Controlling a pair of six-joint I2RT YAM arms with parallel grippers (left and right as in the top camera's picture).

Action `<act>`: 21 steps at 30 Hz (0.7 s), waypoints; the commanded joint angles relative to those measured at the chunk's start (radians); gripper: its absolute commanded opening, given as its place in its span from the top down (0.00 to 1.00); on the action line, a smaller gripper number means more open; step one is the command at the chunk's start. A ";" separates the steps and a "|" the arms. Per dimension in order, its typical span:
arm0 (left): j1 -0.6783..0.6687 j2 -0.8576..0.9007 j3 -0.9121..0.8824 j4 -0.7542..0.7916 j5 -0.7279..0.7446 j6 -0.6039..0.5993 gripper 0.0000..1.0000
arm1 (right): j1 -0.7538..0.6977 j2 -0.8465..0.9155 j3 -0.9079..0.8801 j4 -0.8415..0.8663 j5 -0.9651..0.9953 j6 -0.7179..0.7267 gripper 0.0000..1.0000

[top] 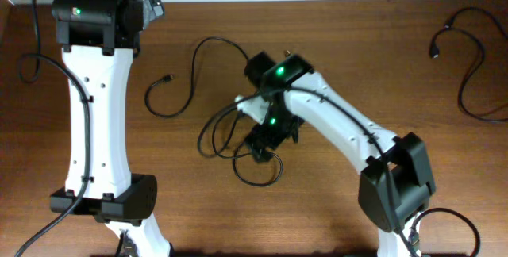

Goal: Untangle cables

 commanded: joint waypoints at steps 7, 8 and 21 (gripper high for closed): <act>0.031 -0.026 0.003 -0.068 0.004 0.015 0.01 | 0.194 -0.012 -0.208 0.332 -0.009 -0.201 0.01; 0.031 -0.026 0.003 -0.075 0.004 0.015 0.01 | 0.194 -0.012 -0.249 0.344 -0.009 -0.295 0.01; 0.031 -0.026 0.003 -0.087 0.005 0.015 0.01 | 0.155 -0.012 -0.048 0.288 0.069 -0.430 0.00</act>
